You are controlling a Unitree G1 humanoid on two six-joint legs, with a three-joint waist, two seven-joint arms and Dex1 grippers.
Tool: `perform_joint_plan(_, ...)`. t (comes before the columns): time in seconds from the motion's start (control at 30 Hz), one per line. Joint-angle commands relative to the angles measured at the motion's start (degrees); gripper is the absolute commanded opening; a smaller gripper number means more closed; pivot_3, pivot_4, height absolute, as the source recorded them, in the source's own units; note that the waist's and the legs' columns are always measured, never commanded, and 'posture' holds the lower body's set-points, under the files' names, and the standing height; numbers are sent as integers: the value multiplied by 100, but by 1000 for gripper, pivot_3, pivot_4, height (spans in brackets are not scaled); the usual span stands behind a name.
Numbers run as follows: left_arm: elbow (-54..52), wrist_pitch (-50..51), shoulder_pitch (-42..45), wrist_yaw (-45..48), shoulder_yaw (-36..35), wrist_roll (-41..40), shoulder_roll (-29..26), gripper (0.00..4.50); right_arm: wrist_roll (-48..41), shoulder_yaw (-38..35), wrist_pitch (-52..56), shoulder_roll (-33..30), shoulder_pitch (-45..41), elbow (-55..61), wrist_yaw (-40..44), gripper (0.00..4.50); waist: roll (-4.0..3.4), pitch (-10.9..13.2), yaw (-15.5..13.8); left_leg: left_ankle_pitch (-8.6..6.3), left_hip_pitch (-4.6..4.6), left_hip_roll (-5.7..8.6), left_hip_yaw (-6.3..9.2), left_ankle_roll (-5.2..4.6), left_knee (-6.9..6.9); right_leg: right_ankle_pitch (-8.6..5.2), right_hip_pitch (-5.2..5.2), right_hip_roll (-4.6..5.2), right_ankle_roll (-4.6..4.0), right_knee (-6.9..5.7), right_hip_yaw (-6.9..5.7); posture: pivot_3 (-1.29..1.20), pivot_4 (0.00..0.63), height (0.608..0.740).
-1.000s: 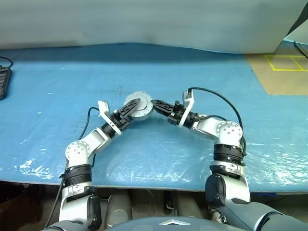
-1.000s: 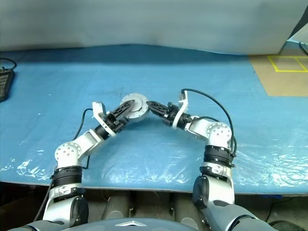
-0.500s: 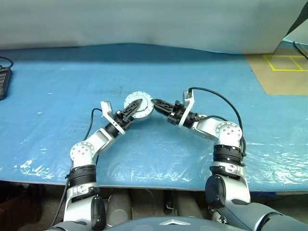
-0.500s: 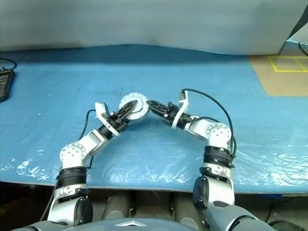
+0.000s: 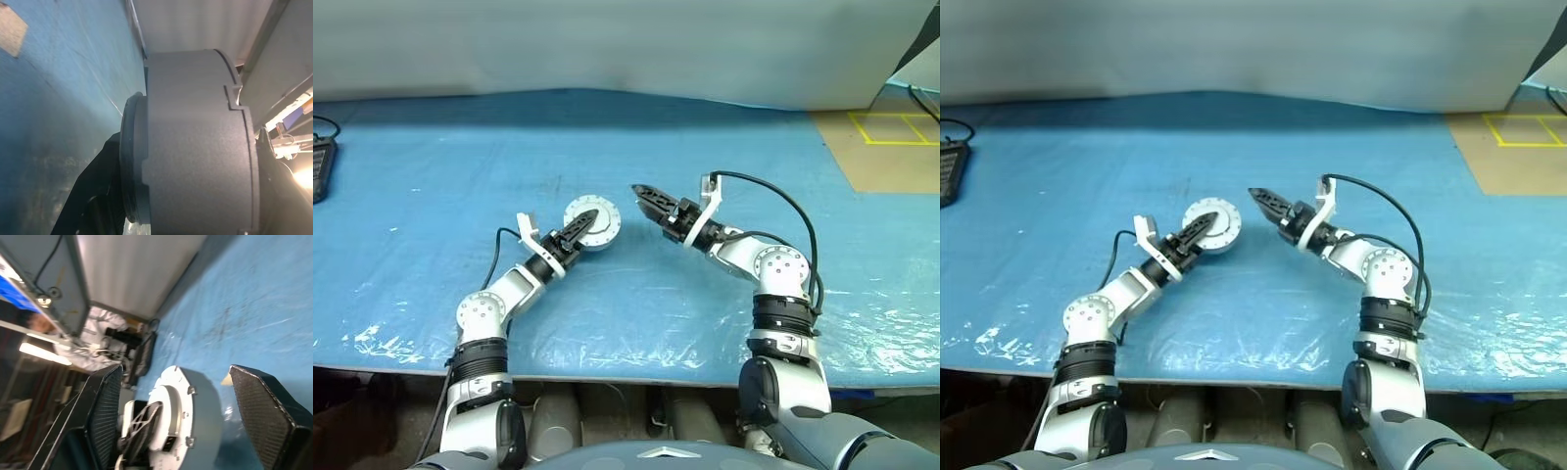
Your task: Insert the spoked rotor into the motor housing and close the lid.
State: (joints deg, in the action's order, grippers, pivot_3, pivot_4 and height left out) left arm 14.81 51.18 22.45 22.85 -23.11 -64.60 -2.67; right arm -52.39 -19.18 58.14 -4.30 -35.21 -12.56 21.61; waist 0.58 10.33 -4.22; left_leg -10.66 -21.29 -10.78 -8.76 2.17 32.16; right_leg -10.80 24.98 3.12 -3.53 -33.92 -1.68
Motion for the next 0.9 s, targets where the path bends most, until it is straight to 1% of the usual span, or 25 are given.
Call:
perform_joint_plan(0.03, 46, -759, 375, -44, -239, 202, 24, 2608, 453, 242, -652, -134, 55, 75, 222, 3472, 0, 0, -4, 0, 0, 0, 1, 0, 1, 1, -1, 1, 0, 0, 0, 0, 150, 740)
perform_joint_plan(0.07, 114, -958, 443, -60, -272, 305, 15, 2608, 509, 291, -717, -170, 88, 76, 310, 3472, 0, 0, -6, 0, -3, 0, 1, 0, 4, 3, 0, 1, 2, 0, 0, 0, 150, 740)
perform_joint_plan(0.17, 1078, -2499, 1141, -719, -519, 1301, -339, 2608, 1269, 1005, -1264, -621, 473, 314, 817, 3472, 1, 0, -25, 0, -6, 2, 7, -1, 7, 5, -4, 0, 5, 3, -4, 0, 150, 740)
perform_joint_plan(0.2, 1475, -2961, 1367, -863, -563, 1606, -506, 2608, 1402, 1095, -1419, -700, 551, 310, 895, 3472, 2, 0, -31, 0, -7, 3, 16, -1, 11, 6, -8, 0, 6, 2, -13, 0, 150, 740)
perform_joint_plan(0.27, 2189, -3511, 1771, -1132, -704, 1880, -751, 2608, 1537, 1103, -1724, -734, 605, 223, 956, 3472, 4, 1, 25, 0, -7, 4, 20, -2, 17, 21, -10, -6, 28, 5, -17, 0, 150, 740)
perform_joint_plan(0.33, 2860, -3918, 2131, -1296, -796, 2110, -951, 2608, 1585, 1061, -1834, -735, 622, 182, 973, 3472, 5, 2, 35, 0, -8, 9, 21, -1, 16, 26, -7, -6, 34, 9, -14, 0, 150, 740)
perform_joint_plan(0.5, 4138, -4744, 2743, -1662, -1026, 2506, -1291, 2608, 1624, 1011, -1934, -650, 642, 193, 939, 3472, 7, 0, -39, 1, -19, 14, 25, -3, 17, 29, -6, 0, 39, 9, -19, 0, 150, 740)
perform_joint_plan(0.63, 4763, -5031, 3006, -1744, -1007, 2718, -1388, 2608, 1631, 1034, -1937, -593, 723, 281, 917, 3472, 8, 0, -36, 0, -15, 12, 25, -3, 28, 28, -11, 4, 33, 0, -18, 0, 150, 740)
perform_joint_plan(0.7, 4931, -5026, 3052, -1752, -960, 2818, -1415, 2608, 1641, 1045, -1950, -587, 729, 294, 922, 3472, 8, 0, -27, 0, -6, 10, 24, -3, 30, 21, -14, 3, 11, -4, -16, 0, 150, 740)
perform_joint_plan(0.77, 5025, -4980, 3043, -1745, -966, 2861, -1465, 3214, 1641, 1028, -1955, -594, 691, 264, 924, 3500, 7, 0, -21, 0, 2, 10, 24, -3, 34, 21, -21, 3, 7, -10, -16, 0, 150, 740)
perform_joint_plan(0.8, 5065, -5004, 3026, -1793, -968, 2907, -1499, 3443, 1658, 1020, -1977, -600, 667, 238, 919, 3500, 7, 0, -18, 0, 6, 10, 24, -3, 35, 20, -23, 3, 7, -13, -15, 0, 150, 740)
perform_joint_plan(0.9, 5109, -5273, 2954, -2036, -940, 3132, -1627, 4397, 1659, 1000, -1972, -615, 624, 198, 926, 3500, 8, 1, -4, 0, 9, 3, 24, -3, 42, 20, -29, 5, 6, -15, -13, 0, 150, 740)
